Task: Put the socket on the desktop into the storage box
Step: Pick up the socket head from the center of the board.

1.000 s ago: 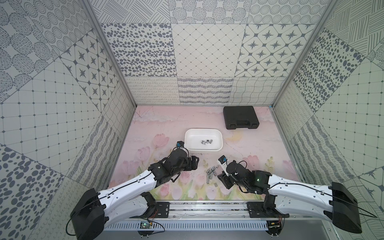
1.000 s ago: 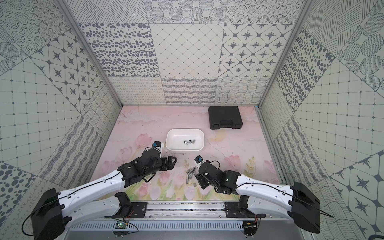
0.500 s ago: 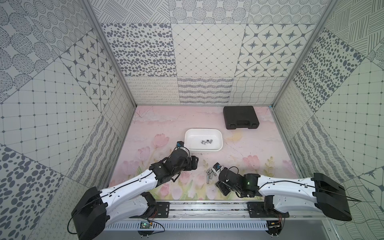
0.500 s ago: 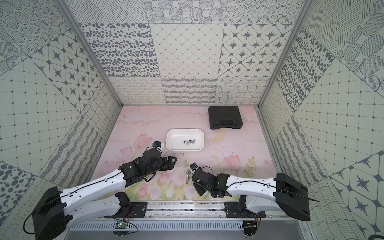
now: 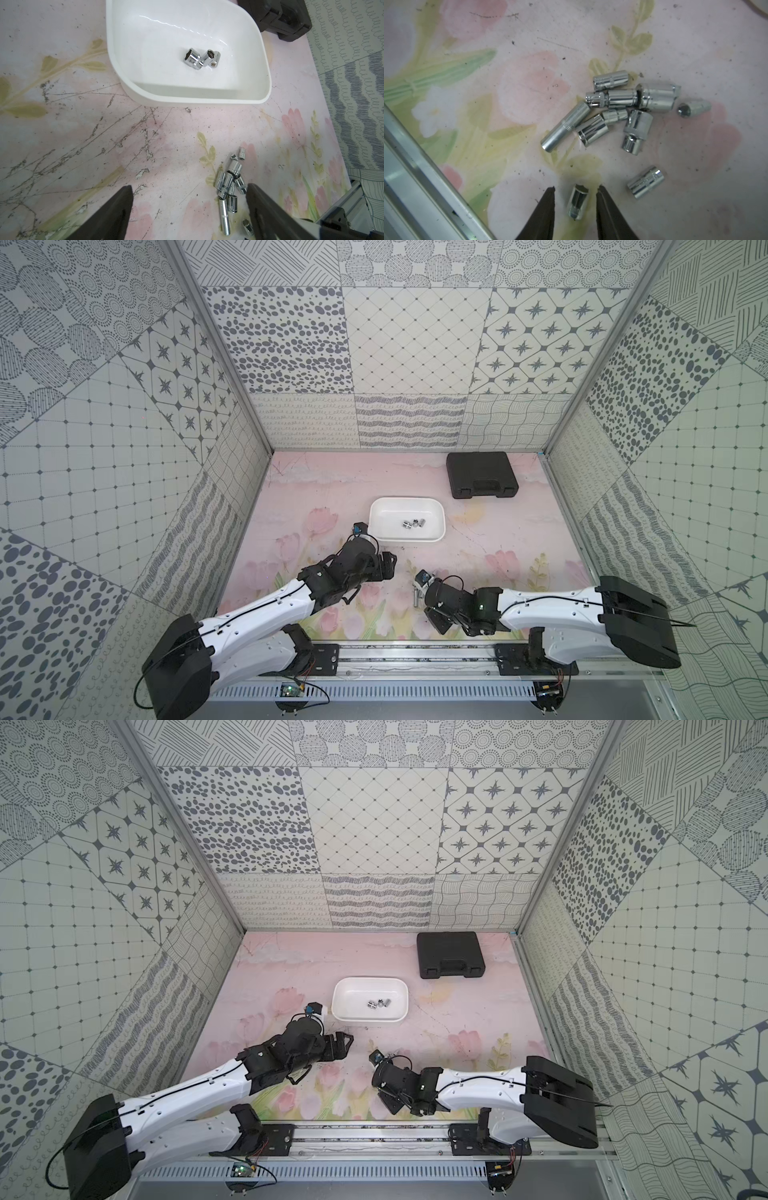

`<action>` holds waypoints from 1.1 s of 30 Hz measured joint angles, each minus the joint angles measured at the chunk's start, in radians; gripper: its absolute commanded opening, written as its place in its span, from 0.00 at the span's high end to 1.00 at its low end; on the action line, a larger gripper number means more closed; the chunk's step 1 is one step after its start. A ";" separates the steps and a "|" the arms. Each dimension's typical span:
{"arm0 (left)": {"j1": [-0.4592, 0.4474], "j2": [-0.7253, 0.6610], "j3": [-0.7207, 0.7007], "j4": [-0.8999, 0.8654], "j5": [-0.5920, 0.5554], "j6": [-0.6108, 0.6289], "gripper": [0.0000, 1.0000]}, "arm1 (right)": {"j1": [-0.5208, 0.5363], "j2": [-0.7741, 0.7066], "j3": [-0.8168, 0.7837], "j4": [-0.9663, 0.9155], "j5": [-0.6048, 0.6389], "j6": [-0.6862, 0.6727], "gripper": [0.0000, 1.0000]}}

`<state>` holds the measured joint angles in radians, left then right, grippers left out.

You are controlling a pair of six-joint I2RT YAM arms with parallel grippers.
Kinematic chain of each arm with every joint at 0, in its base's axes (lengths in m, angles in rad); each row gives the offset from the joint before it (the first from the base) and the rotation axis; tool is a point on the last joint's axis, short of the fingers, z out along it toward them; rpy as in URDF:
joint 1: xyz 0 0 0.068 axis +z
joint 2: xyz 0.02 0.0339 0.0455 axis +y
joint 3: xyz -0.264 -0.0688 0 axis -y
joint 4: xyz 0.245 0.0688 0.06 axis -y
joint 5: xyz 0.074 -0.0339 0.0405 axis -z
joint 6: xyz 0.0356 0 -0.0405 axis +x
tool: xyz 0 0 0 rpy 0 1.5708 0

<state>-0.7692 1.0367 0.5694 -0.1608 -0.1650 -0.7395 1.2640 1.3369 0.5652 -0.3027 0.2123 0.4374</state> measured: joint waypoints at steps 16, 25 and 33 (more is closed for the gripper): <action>0.000 -0.018 0.000 -0.001 -0.003 0.000 0.10 | 0.006 0.052 0.027 -0.016 0.029 0.003 0.69; 0.000 -0.029 0.000 -0.002 -0.003 0.000 0.10 | 0.008 0.044 0.031 -0.051 0.043 0.039 0.71; 0.000 -0.037 0.000 -0.004 -0.005 0.000 0.10 | 0.009 0.008 0.031 -0.052 0.043 0.054 0.71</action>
<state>-0.7692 1.0000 0.5694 -0.1650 -0.1696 -0.7399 1.2728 1.3449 0.5961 -0.3550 0.2550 0.4911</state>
